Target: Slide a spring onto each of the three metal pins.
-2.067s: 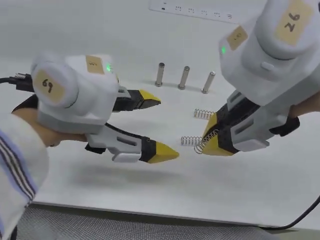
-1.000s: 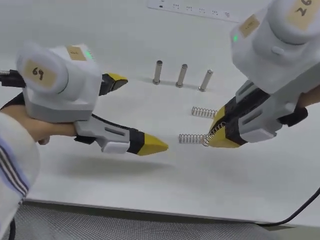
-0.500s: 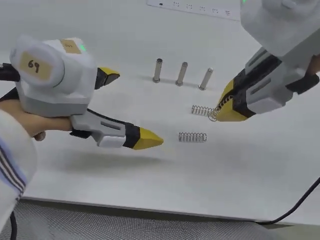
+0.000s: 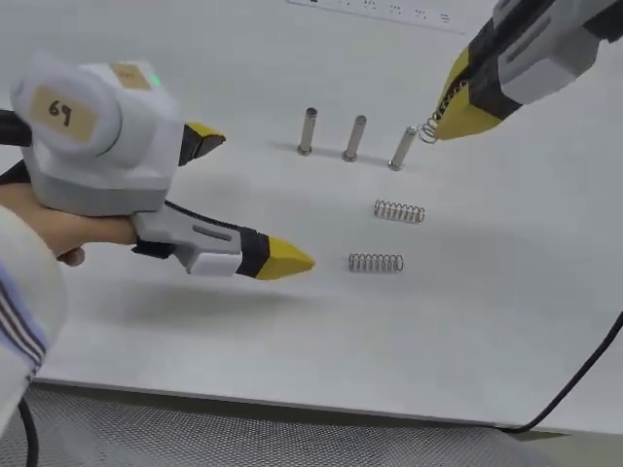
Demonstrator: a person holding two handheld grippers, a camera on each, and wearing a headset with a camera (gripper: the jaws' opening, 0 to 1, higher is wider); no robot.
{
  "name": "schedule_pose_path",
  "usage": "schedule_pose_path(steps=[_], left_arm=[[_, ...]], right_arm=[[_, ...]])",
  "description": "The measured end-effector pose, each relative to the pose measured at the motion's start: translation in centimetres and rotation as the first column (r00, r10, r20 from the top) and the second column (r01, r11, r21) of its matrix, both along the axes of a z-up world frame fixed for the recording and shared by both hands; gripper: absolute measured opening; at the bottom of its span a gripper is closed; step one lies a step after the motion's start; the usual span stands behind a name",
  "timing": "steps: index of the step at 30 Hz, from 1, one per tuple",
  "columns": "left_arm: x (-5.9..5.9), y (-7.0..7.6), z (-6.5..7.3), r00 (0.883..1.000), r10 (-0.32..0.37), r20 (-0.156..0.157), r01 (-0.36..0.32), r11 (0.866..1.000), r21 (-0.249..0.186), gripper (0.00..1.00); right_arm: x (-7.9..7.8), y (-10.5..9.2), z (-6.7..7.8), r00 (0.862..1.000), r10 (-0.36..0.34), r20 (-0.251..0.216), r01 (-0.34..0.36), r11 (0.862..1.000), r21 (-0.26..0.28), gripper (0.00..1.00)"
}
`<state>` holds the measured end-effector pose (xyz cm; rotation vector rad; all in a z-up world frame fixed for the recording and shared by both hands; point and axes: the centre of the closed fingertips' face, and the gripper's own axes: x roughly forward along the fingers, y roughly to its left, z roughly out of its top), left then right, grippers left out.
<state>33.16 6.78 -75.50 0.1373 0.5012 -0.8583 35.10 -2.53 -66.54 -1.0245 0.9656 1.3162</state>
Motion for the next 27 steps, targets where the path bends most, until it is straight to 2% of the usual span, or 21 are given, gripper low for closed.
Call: schedule_pose_path(steps=[3,5,8,12,17,20,21,24,27], left_arm=[[0.1,0.0,0.0,1.000,-0.001,0.002,0.001,1.000,0.003,0.98],[0.3,0.1,0.2,1.000,-0.002,0.024,0.001,1.000,0.009,0.98],[0.4,0.2,0.4,1.000,0.003,0.017,-0.003,1.000,0.000,0.98],[0.4,0.4,0.4,1.000,0.008,0.015,-0.008,1.000,0.003,0.98],[0.9,0.8,0.0,1.000,0.011,0.010,-0.011,1.000,0.013,0.98],[0.9,0.9,0.0,1.000,0.009,0.013,-0.009,1.000,0.018,0.98],[1.0,1.0,-0.1,1.000,0.012,0.009,-0.012,1.000,0.017,0.98],[1.0,1.2,-0.2,1.000,0.017,0.006,-0.017,1.000,0.019,0.98],[1.1,1.2,-0.2,1.000,0.019,0.005,-0.019,1.000,0.015,0.98]], right_arm=[[0.4,0.4,0.1,1.000,0.024,0.012,-0.024,1.000,-0.018,0.08],[0.7,0.9,0.2,0.999,0.036,0.014,-0.036,0.999,-0.024,0.08],[1.0,1.5,0.1,0.998,0.060,0.004,-0.060,0.998,-0.031,0.08],[2.0,1.9,0.0,0.996,0.083,0.013,-0.082,0.995,-0.050,0.08],[3.0,2.8,0.0,0.995,0.097,-0.022,-0.098,0.994,-0.052,0.08],[3.8,3.1,-0.1,0.994,0.107,-0.014,-0.108,0.992,-0.064,0.08],[4.4,3.4,-0.2,0.994,0.112,-0.015,-0.113,0.991,-0.068,0.08],[4.5,3.7,-0.5,0.992,0.121,-0.043,-0.124,0.989,-0.075,0.08],[5.1,3.7,-1.1,0.992,0.122,-0.041,-0.125,0.988,-0.091,0.08]])
